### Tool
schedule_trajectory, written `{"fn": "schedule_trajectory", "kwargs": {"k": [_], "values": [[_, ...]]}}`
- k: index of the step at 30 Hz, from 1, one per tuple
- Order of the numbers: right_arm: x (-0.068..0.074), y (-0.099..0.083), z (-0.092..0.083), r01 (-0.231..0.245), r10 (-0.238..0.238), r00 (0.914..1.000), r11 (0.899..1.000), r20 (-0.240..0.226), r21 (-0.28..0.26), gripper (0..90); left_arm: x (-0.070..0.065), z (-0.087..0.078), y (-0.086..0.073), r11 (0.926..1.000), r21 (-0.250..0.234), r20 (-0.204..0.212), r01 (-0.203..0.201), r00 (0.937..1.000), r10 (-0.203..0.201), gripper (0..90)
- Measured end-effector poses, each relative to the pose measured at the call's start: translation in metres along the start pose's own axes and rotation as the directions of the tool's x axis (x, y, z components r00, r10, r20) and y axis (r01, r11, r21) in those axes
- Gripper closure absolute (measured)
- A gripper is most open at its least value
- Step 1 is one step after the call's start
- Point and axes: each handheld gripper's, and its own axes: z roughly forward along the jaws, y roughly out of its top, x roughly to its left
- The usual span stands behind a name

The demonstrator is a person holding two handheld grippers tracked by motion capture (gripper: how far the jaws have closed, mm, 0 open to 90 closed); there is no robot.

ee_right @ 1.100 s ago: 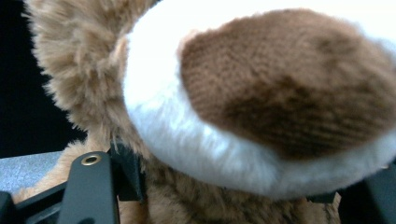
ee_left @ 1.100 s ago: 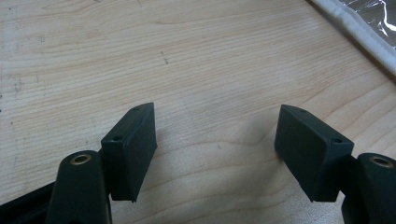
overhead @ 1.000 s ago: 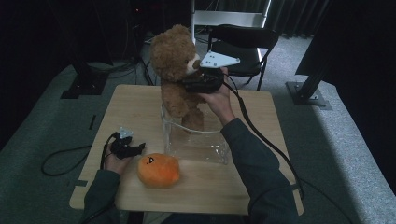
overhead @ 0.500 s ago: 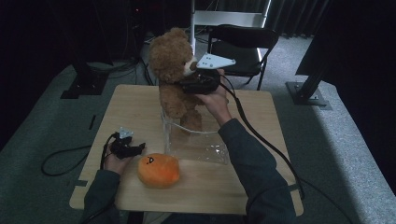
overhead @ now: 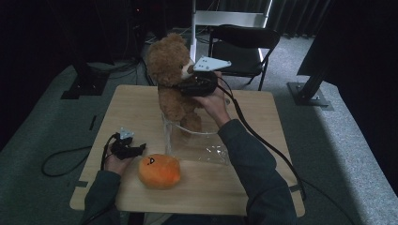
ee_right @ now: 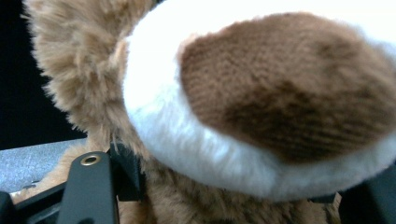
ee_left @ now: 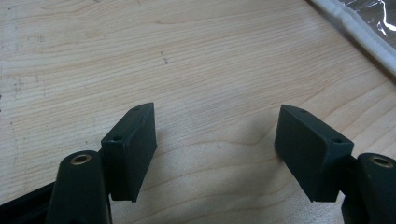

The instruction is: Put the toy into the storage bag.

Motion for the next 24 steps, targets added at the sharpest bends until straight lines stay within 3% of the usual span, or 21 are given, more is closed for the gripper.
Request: {"fn": "schedule_trajectory", "kwargs": {"k": [24], "values": [[0.002, -0.015, 0.015, -0.002, 0.003, 0.9999, 0.997, -0.01, 0.081, 30.8, 0.0, 0.0, 0.0, 1.0, 0.001, 0.0, -0.002, 1.0, 0.002, 30.1]]}}
